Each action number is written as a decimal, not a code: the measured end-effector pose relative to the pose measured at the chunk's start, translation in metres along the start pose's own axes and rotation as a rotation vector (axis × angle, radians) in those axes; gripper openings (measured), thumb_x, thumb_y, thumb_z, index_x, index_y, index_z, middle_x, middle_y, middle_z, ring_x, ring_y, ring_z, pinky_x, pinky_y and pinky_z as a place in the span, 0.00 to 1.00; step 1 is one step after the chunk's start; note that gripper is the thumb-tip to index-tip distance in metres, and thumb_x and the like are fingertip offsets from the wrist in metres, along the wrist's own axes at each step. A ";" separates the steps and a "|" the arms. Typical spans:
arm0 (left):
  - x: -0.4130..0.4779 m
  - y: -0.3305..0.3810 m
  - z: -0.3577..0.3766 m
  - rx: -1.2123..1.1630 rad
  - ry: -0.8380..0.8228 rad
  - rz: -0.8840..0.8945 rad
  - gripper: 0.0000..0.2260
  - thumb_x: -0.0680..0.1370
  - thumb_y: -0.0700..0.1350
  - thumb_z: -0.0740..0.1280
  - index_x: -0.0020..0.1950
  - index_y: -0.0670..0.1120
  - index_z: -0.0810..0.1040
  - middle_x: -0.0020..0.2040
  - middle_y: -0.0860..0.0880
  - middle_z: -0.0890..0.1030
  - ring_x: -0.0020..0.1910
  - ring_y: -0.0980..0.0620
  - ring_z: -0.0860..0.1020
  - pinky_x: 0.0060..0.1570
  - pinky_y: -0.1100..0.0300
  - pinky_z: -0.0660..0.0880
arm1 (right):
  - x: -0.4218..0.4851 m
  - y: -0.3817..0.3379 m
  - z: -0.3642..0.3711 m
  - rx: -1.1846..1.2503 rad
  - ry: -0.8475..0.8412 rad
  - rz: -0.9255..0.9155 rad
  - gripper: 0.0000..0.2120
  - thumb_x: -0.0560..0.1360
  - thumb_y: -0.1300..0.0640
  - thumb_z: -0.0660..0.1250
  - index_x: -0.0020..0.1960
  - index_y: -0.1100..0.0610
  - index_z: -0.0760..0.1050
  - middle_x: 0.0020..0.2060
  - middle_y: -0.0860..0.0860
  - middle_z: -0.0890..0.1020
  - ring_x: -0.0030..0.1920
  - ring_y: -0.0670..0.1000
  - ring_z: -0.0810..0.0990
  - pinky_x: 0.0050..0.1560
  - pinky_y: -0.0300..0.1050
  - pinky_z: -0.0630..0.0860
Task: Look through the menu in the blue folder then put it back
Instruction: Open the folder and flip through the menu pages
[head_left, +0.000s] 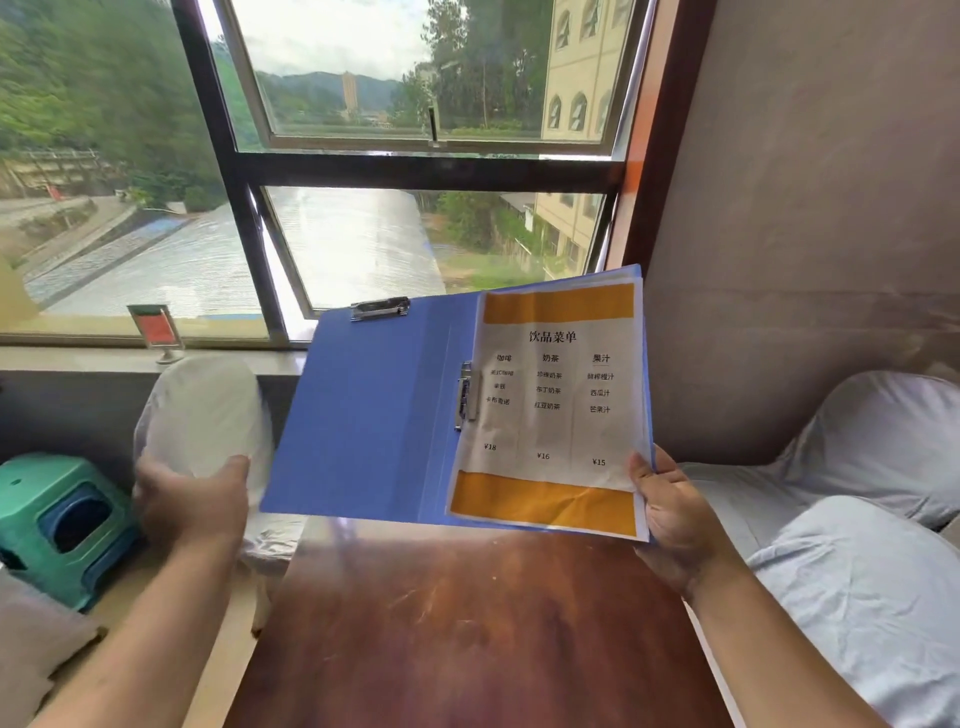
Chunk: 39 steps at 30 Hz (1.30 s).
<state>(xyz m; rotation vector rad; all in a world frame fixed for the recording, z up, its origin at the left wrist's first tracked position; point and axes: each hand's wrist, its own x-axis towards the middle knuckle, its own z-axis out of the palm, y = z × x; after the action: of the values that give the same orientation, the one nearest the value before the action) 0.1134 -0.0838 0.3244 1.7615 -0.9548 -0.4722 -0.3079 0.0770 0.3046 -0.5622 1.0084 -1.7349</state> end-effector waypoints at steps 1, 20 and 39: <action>-0.012 0.008 0.000 0.073 -0.039 0.204 0.36 0.72 0.50 0.74 0.77 0.40 0.68 0.74 0.32 0.73 0.72 0.31 0.71 0.71 0.36 0.69 | 0.001 0.003 0.003 -0.006 -0.001 0.007 0.15 0.84 0.57 0.63 0.65 0.56 0.83 0.65 0.65 0.85 0.61 0.63 0.87 0.62 0.66 0.81; -0.178 0.065 0.050 0.207 -0.775 1.436 0.23 0.79 0.63 0.68 0.67 0.51 0.84 0.69 0.51 0.83 0.70 0.51 0.79 0.70 0.51 0.75 | -0.002 0.019 0.022 -0.084 -0.079 0.016 0.26 0.79 0.37 0.71 0.72 0.48 0.79 0.67 0.64 0.84 0.62 0.74 0.84 0.52 0.81 0.80; -0.161 0.060 0.038 -0.350 -0.529 0.591 0.14 0.80 0.45 0.73 0.37 0.55 0.73 0.31 0.53 0.80 0.29 0.55 0.77 0.31 0.67 0.70 | -0.004 0.003 0.011 -0.067 -0.127 -0.079 0.14 0.84 0.42 0.65 0.63 0.44 0.84 0.56 0.56 0.90 0.48 0.61 0.90 0.37 0.59 0.84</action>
<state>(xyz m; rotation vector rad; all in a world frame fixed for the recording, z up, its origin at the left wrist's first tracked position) -0.0334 0.0108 0.3449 0.9813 -1.5867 -0.6780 -0.2971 0.0765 0.3085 -0.7547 0.9686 -1.7158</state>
